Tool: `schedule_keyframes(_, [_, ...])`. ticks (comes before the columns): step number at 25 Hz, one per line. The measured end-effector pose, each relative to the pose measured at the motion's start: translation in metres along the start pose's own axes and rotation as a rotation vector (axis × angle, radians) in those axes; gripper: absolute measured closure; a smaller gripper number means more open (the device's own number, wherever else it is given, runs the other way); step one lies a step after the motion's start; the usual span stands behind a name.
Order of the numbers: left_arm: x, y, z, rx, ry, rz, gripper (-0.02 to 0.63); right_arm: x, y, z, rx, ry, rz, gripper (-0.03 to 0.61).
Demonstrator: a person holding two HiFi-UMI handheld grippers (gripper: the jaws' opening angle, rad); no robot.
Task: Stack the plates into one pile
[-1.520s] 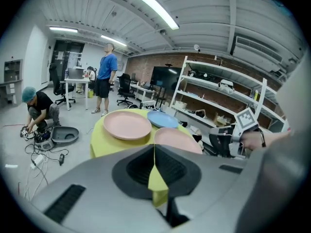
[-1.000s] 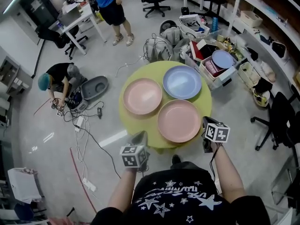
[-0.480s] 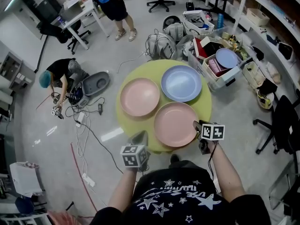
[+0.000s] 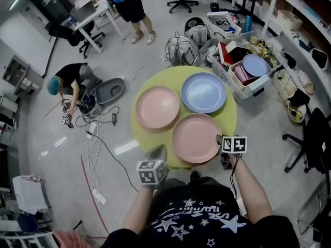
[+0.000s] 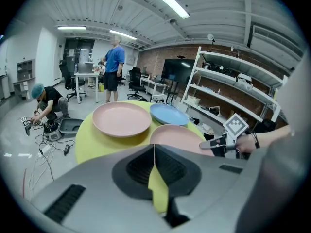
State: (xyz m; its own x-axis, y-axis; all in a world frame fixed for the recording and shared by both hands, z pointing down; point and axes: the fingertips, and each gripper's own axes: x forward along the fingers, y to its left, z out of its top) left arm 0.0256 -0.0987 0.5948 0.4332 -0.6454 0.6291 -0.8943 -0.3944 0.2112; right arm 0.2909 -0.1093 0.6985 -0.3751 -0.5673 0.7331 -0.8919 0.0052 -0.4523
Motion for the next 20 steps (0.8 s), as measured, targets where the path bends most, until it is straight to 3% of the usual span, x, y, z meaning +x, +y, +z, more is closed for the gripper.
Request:
schedule_keyframes(8, [-0.001,0.006,0.001,0.004,0.001,-0.016,0.595,-0.014,0.001,0.007,0.066,-0.059,-0.012,0.551])
schedule_keyframes(20, [0.018,0.039,0.015,0.027,0.036,-0.091,0.595,-0.038,0.023,0.026,-0.023,-0.100,-0.071,0.551])
